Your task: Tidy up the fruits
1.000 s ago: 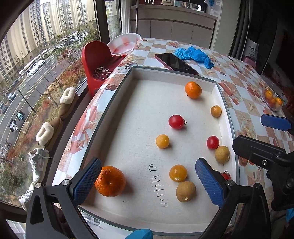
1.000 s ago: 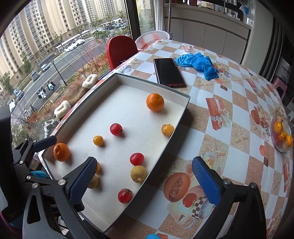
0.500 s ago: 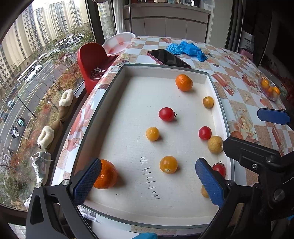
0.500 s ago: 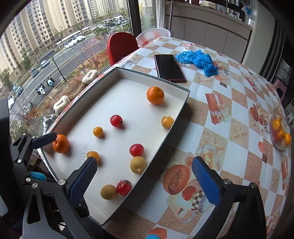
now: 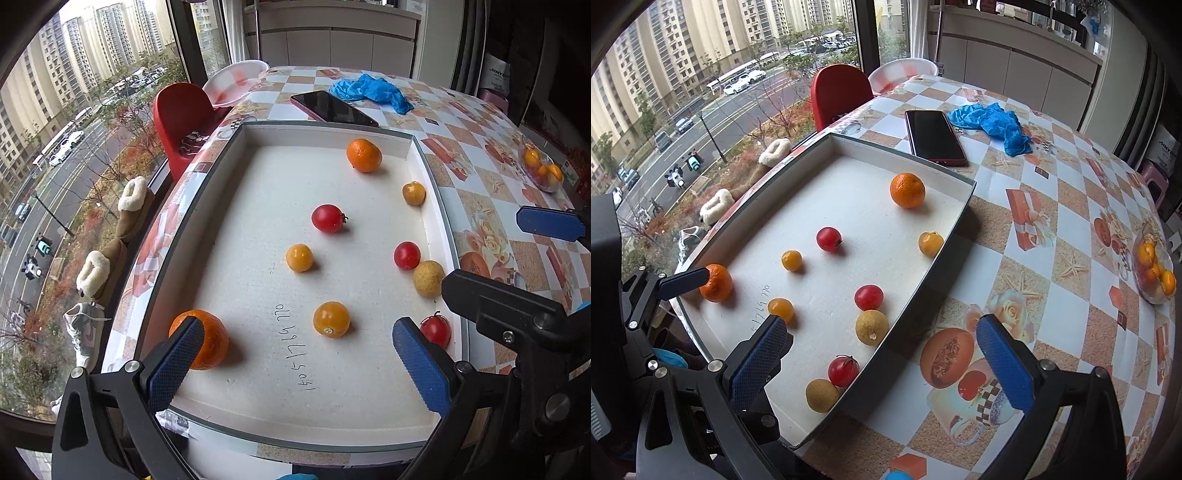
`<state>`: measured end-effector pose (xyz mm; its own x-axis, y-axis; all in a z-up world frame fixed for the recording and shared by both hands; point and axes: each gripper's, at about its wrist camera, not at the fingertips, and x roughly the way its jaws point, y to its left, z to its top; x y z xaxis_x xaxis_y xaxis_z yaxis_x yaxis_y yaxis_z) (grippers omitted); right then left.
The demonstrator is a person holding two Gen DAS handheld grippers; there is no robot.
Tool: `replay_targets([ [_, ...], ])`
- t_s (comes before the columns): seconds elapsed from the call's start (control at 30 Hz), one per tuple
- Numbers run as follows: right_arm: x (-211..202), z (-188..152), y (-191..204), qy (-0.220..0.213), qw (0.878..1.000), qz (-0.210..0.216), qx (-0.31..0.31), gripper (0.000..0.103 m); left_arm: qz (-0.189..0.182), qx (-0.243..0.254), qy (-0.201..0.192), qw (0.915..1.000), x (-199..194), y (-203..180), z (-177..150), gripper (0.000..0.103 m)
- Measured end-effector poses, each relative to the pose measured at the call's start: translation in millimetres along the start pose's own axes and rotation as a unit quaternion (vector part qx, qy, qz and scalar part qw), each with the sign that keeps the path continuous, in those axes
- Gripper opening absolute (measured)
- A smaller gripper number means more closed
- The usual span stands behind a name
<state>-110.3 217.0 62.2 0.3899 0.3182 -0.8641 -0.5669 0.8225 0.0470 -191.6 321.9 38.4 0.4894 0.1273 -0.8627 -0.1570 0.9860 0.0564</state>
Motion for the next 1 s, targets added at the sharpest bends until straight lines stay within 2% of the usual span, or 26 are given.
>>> replay_targets([
  [0.4,-4.0,-2.3,-2.1,-0.003,1.0,-0.013,-0.004,0.103,0.012,0.012,-0.001,0.9999,-2.9,-7.0,-2.1,0.103],
  [0.77,-11.0,-5.3,-6.0,-0.01,0.999,-0.034,-0.01,0.103,0.066,0.044,-0.031,0.9964,-13.3,-17.8,-3.2,0.103],
  [1.0,-14.2,-6.3,-5.3,-0.012,0.999,-0.04,-0.014,0.103,0.072,0.049,-0.036,0.9956,-15.4,-19.7,-3.1,0.103],
])
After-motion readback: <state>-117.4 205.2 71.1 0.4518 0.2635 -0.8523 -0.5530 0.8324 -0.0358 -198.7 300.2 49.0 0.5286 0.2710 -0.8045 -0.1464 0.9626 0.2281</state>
